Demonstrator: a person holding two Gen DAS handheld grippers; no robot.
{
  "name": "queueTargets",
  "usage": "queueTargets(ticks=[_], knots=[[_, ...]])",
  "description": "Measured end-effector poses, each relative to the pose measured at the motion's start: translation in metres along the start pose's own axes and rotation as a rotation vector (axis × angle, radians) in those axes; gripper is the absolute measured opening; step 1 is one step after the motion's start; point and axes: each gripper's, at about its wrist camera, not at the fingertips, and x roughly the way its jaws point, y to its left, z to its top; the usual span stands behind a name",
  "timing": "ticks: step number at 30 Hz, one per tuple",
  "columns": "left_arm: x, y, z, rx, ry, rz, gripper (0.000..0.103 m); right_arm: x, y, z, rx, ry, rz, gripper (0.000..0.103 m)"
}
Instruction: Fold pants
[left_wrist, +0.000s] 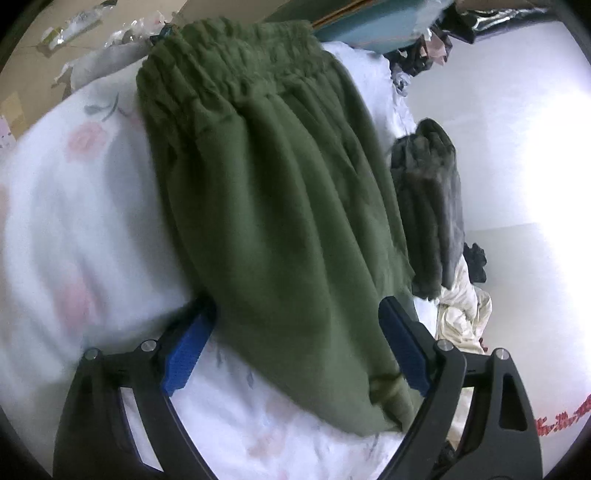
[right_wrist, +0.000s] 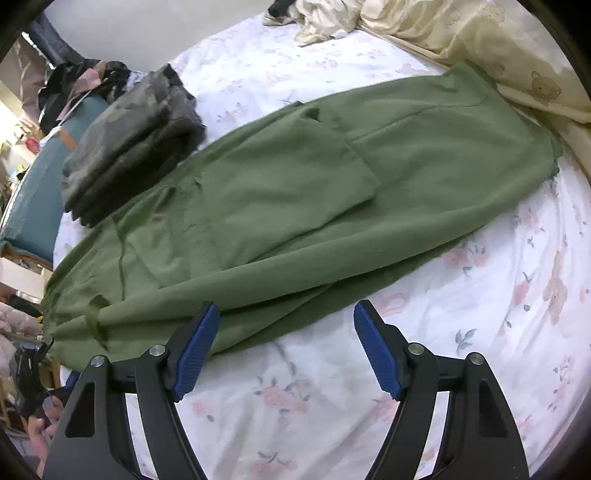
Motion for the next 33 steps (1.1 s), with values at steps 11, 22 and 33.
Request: queueTargets(ticks=[11, 22, 33], knots=[[0.002, -0.016, 0.077, 0.12, -0.144, 0.11, 0.024, -0.006, -0.042, 0.009, 0.17, -0.052, 0.098, 0.078], [-0.022, -0.064, 0.069, 0.279, -0.241, 0.188, 0.014, 0.032, -0.169, 0.002, 0.704, -0.112, 0.353, 0.085], [-0.022, -0.065, 0.065, 0.362, -0.208, 0.308, 0.014, 0.018, -0.316, 0.074, 0.748, -0.468, 0.184, 0.057]])
